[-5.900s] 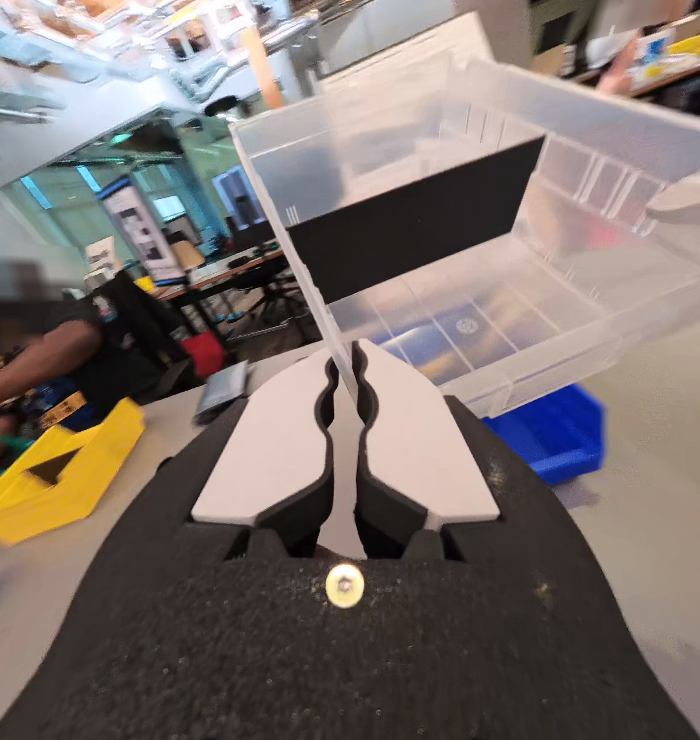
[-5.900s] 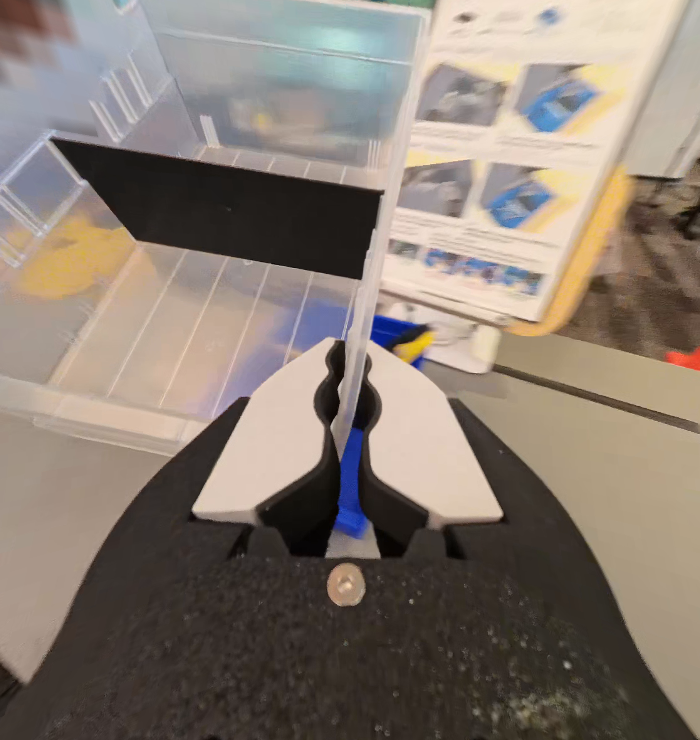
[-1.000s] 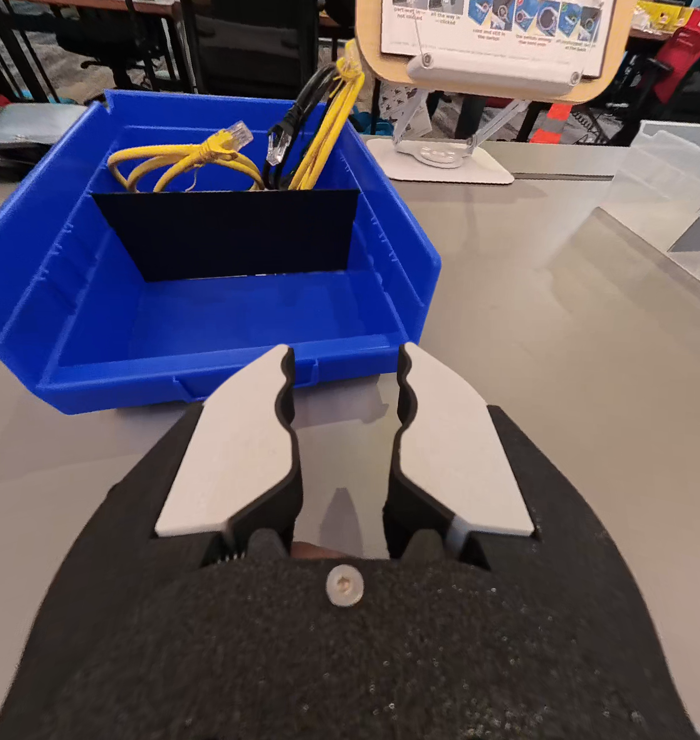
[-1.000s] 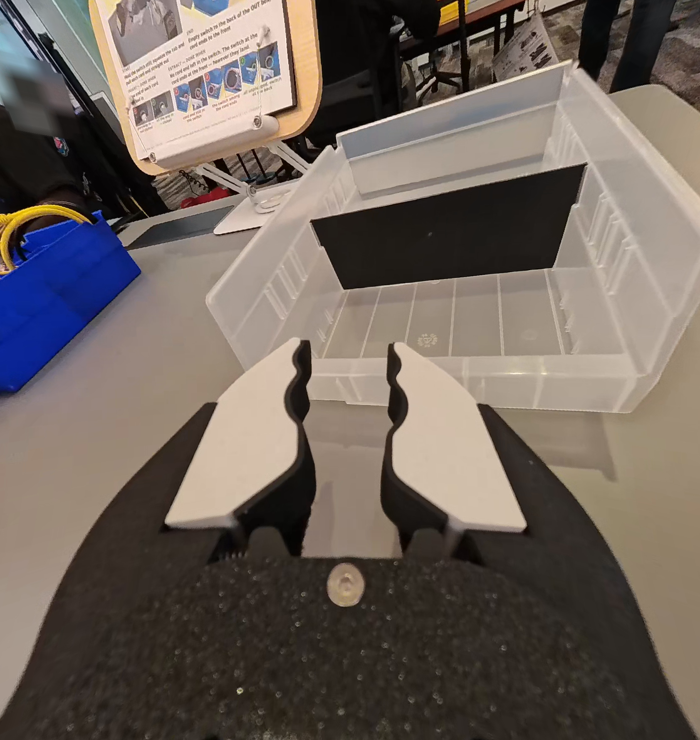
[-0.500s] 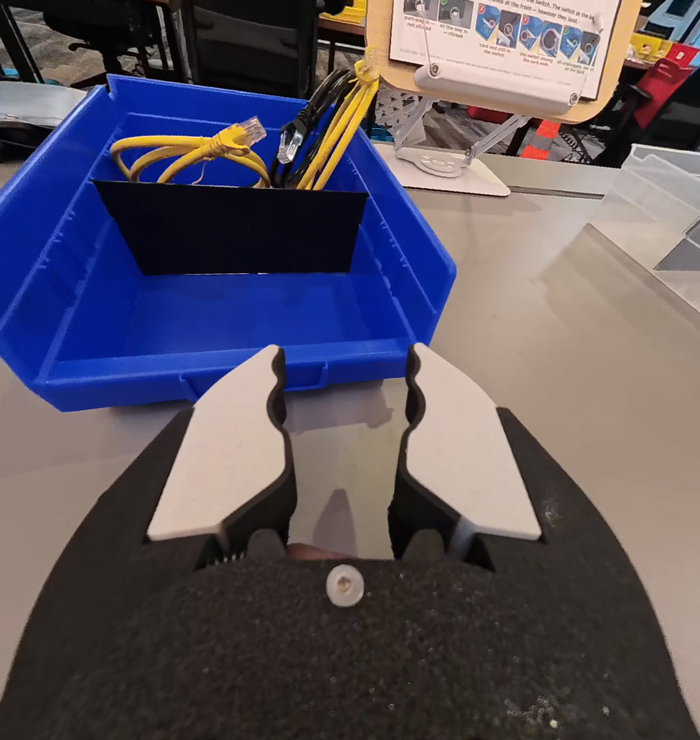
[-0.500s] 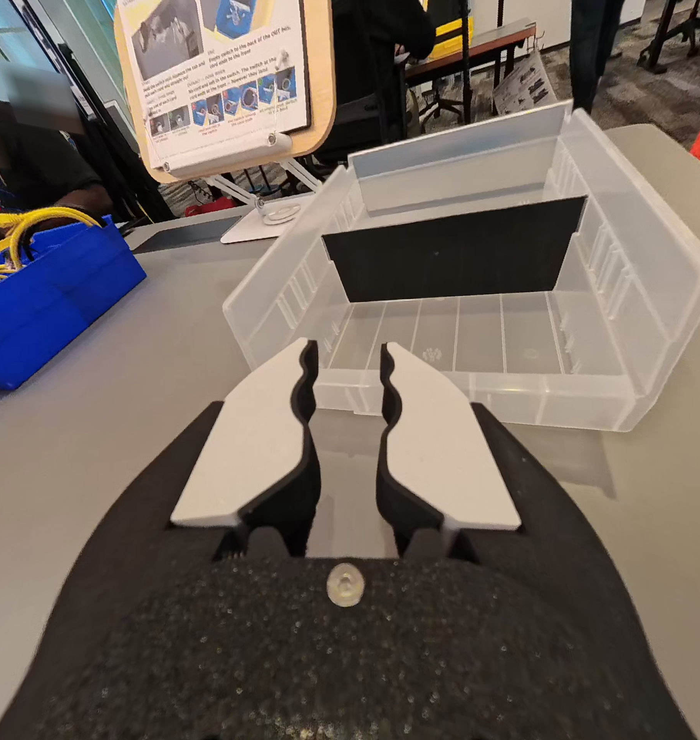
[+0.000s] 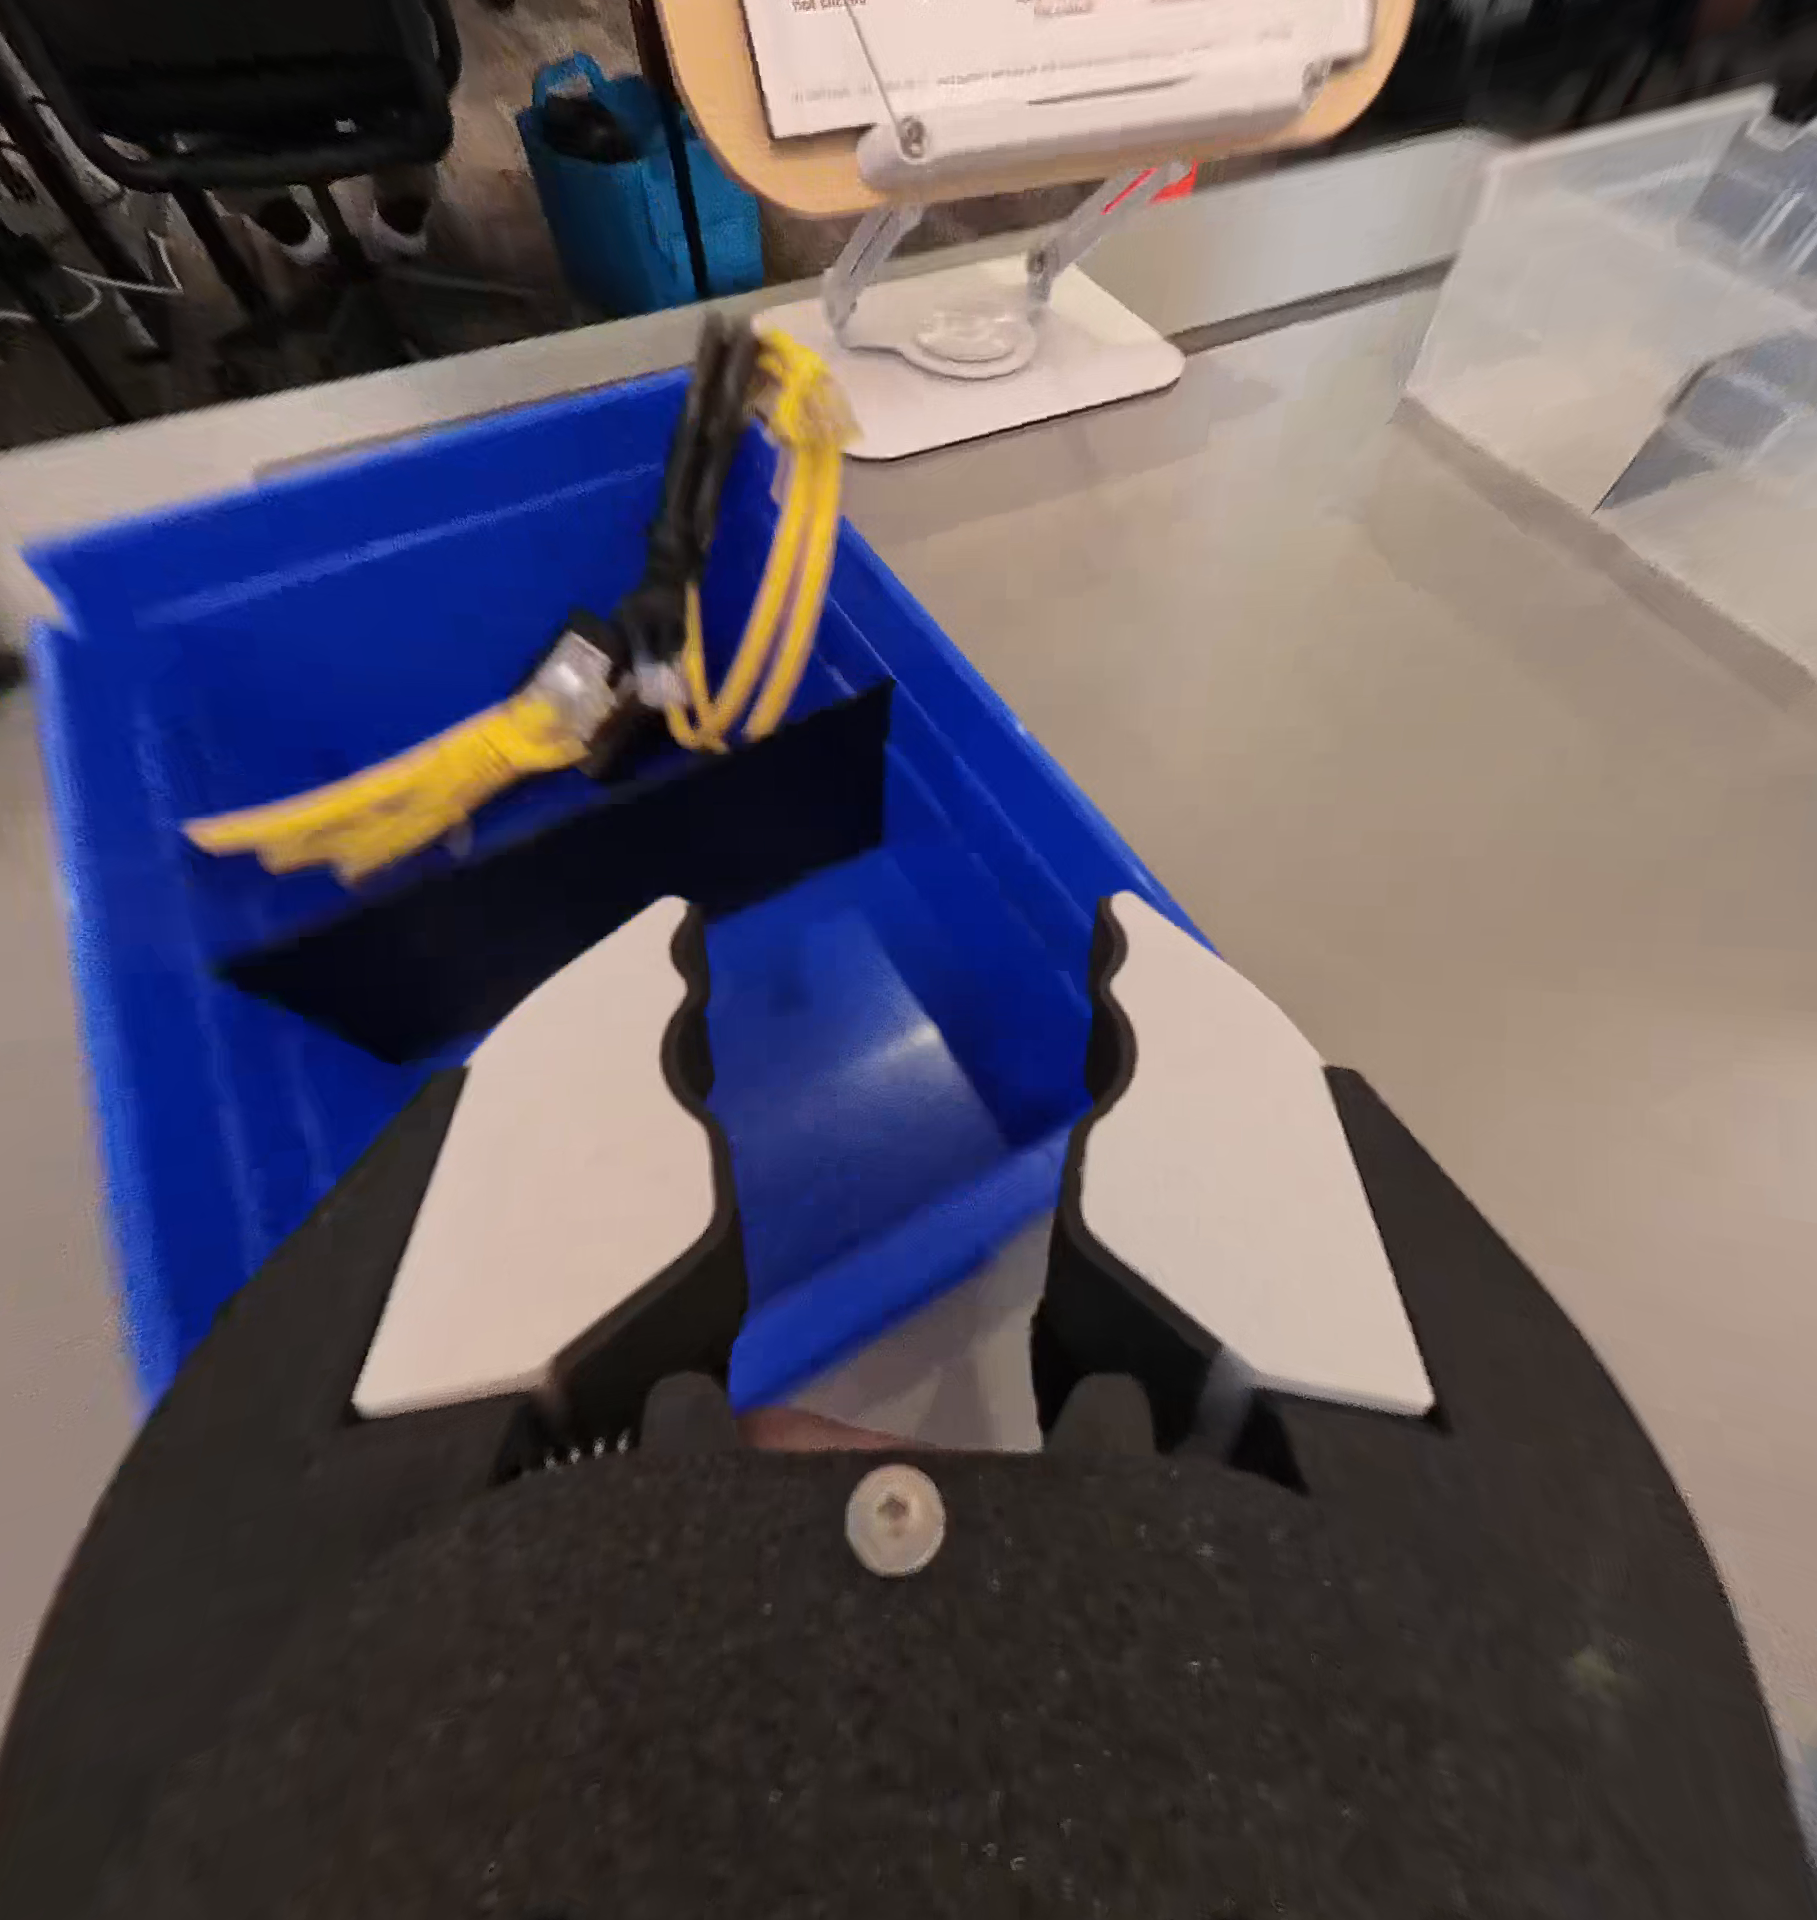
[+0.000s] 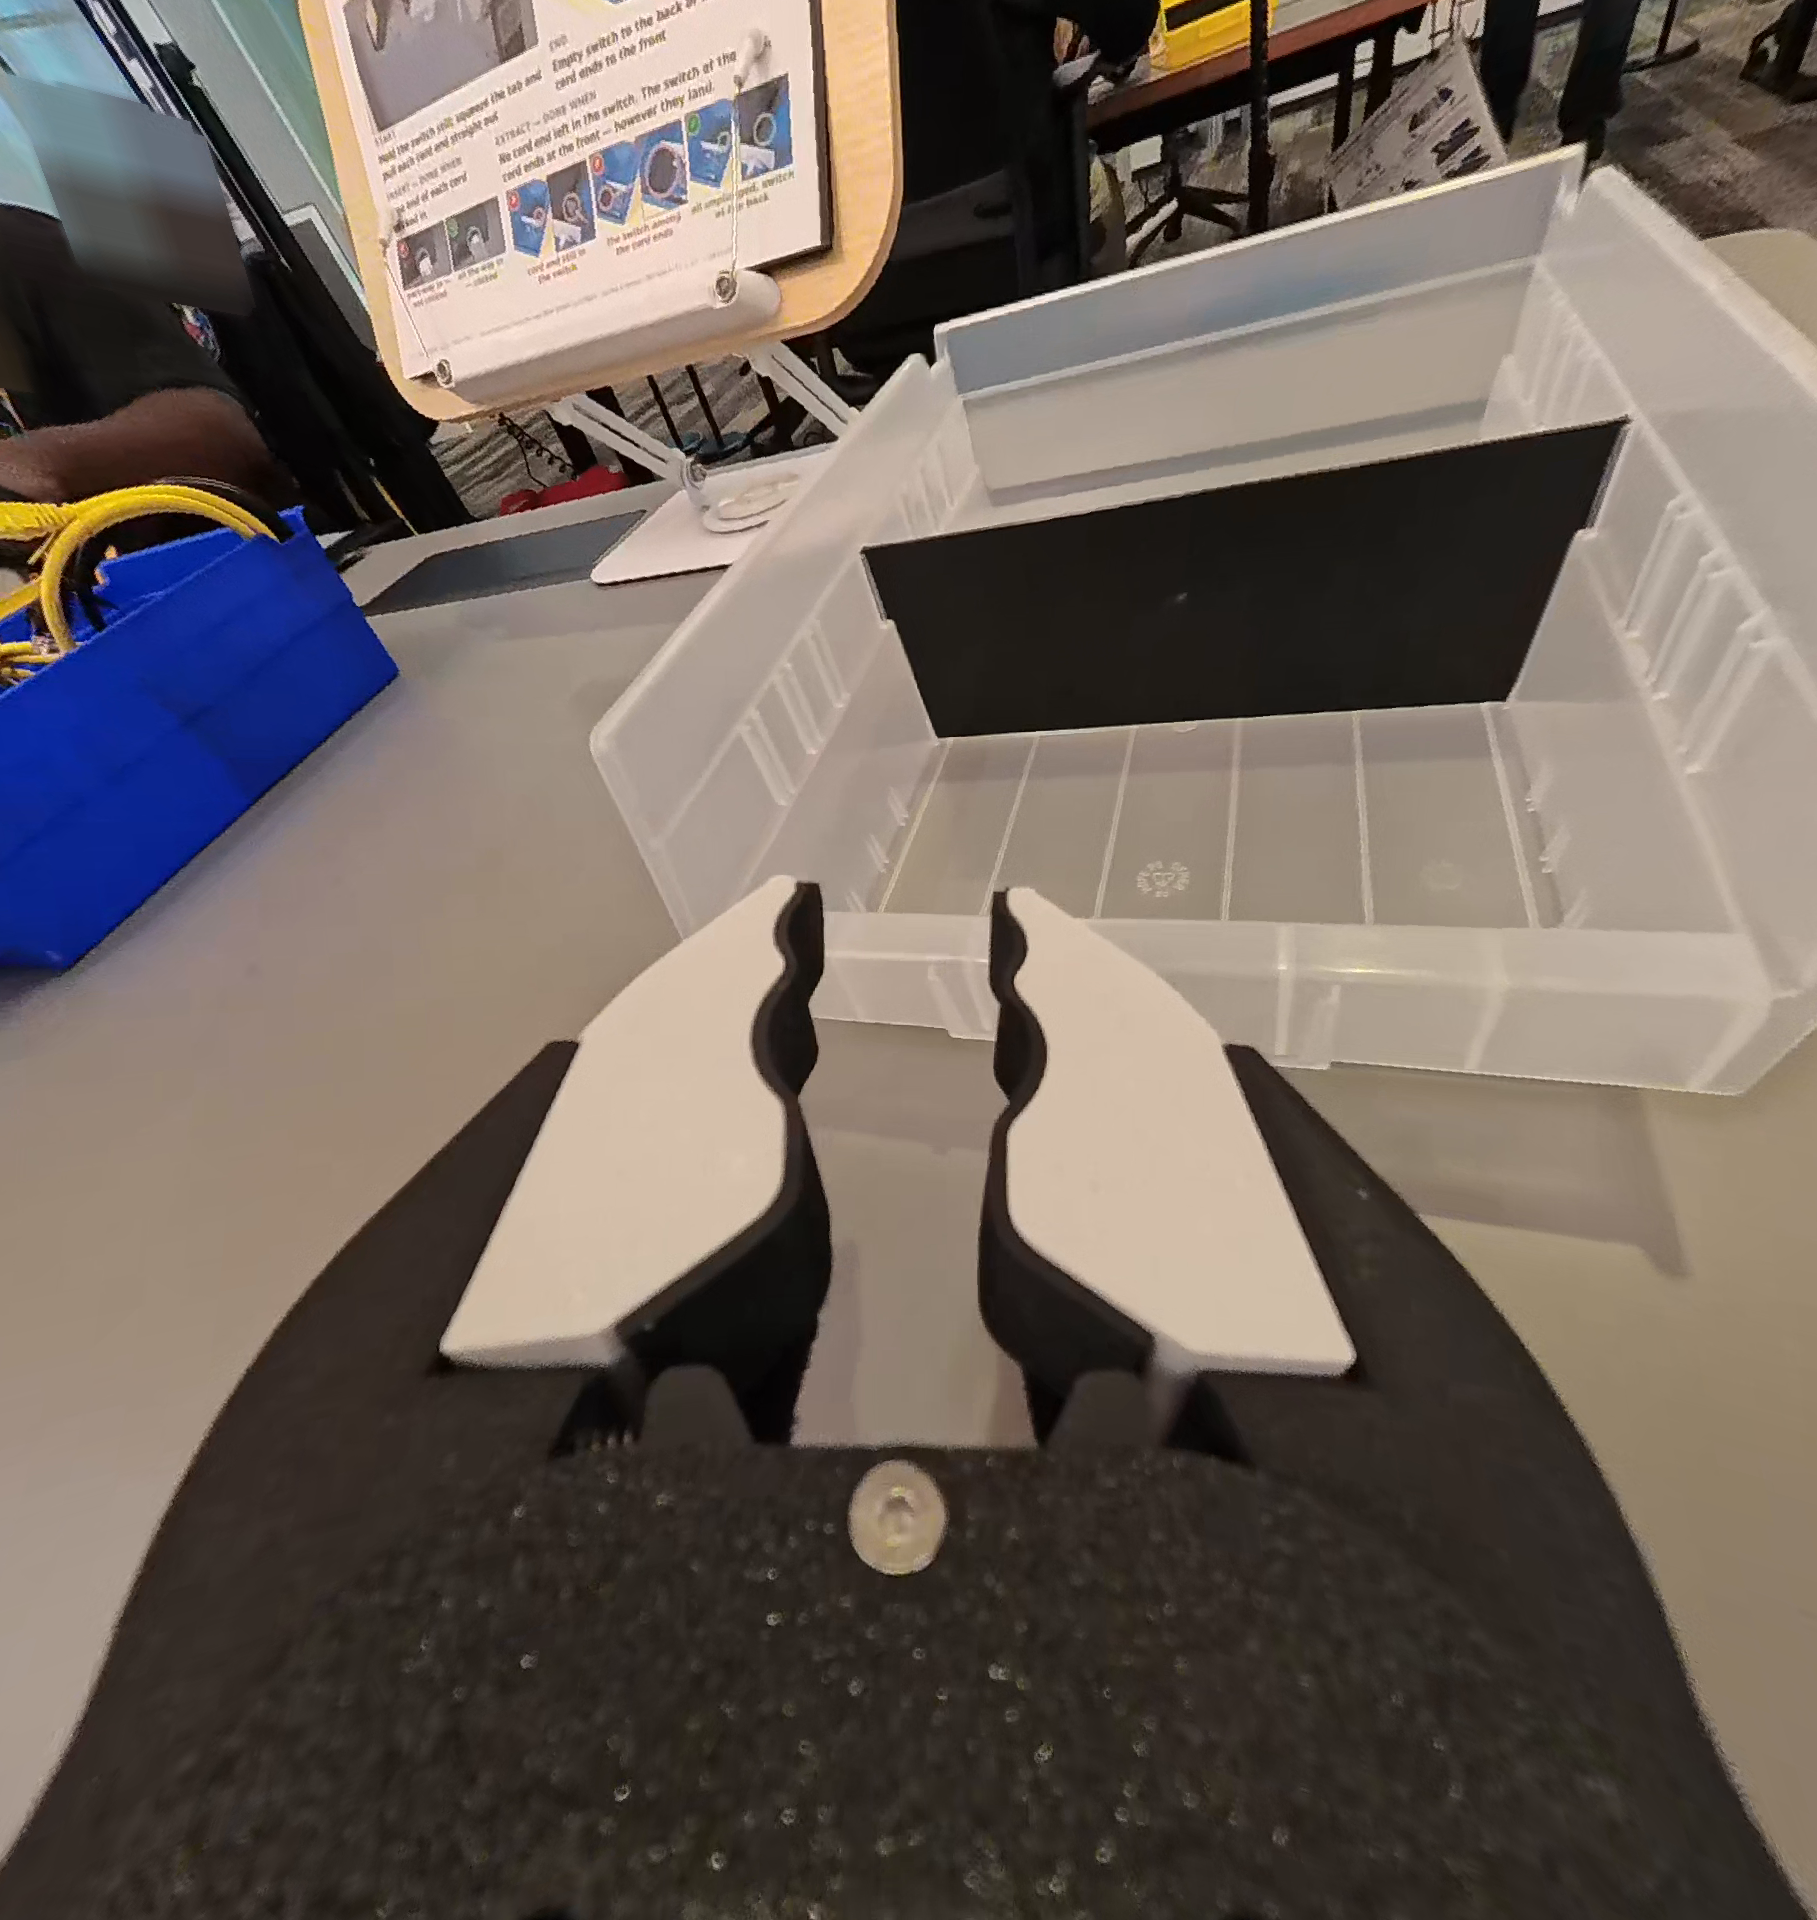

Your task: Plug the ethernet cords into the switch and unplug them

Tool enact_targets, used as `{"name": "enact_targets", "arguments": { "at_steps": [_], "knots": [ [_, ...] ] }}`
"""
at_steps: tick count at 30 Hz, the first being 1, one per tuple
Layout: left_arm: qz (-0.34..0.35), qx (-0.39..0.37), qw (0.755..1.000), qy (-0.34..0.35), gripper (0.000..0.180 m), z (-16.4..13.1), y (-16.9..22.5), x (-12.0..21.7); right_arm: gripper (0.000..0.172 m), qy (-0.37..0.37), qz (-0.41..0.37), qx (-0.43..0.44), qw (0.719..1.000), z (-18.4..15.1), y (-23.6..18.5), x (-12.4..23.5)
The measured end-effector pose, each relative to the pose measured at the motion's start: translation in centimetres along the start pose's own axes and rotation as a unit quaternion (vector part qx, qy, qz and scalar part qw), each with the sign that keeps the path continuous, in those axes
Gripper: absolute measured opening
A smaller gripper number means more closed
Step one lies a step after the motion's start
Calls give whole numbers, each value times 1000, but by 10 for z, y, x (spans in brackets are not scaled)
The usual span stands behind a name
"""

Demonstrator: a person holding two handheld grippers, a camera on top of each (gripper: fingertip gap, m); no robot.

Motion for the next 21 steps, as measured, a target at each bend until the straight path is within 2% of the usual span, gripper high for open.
{"name": "enact_targets", "arguments": {
  "at_steps": [3,8,11,12,13,15,17,18,21],
  "knots": [
    [-25,-47,998,-45,73,34,-33,-25,30,1,8,0,1000,1,-5,0],
    [-172,-5,974,-150,82,65,-54,-81,30,-7,18,3,1000,-1,-9,-4],
    [-193,-12,954,-227,87,62,-62,-111,30,-12,17,3,1000,-2,-7,-4],
    [-201,-16,943,-264,102,56,-62,-120,30,-12,17,2,1000,-2,-6,-4],
    [-216,-12,931,-293,108,52,-58,-127,30,-13,18,0,1000,-2,-5,-4],
    [-258,-8,913,-316,99,54,-46,-135,30,-14,19,-1,1000,-3,-4,-2],
    [-271,-33,905,-327,90,54,-37,-139,30,-19,18,-3,1000,-5,-3,0],
    [-276,-35,902,-332,91,53,-34,-142,30,-21,19,-5,1000,-5,-2,1],
    [-315,-9,890,-329,78,54,-25,-145,29,-19,27,-17,999,-6,-2,5]
  ]
}}
Point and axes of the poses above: each gripper's, where its closed fingertips meet, x back along the fingers, z out of its top, y = z × x across the jaws, the point moved 4 cm from there along x, back along the fingers, and after that the axes turned 9 degrees about -x, right-handed, at the moved point
